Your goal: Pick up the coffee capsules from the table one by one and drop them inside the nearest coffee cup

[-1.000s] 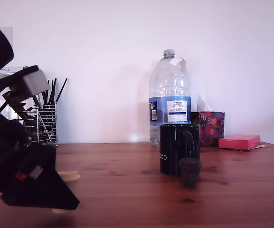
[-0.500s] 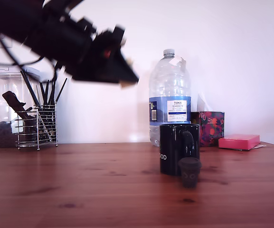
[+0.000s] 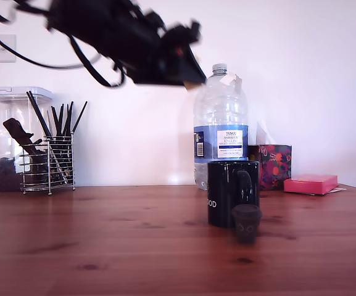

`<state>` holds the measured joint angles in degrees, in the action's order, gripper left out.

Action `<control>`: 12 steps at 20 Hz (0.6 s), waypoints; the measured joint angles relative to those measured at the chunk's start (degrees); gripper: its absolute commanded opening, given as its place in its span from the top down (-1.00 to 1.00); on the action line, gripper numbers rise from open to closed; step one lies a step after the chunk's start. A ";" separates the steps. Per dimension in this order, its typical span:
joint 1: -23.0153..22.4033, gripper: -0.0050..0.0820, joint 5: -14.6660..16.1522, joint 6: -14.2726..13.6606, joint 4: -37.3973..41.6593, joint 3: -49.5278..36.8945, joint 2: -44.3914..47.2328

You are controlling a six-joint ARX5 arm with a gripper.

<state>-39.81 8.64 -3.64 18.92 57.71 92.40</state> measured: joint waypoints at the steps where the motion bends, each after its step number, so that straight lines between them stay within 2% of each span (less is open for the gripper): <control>1: 0.00 0.44 0.33 0.00 -2.47 2.51 2.38; 7: 0.00 0.44 2.47 0.00 -17.75 19.39 14.23; 12: -0.02 0.44 4.20 0.00 -24.79 26.97 19.10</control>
<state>-39.83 12.84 -3.64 -5.87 84.68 111.50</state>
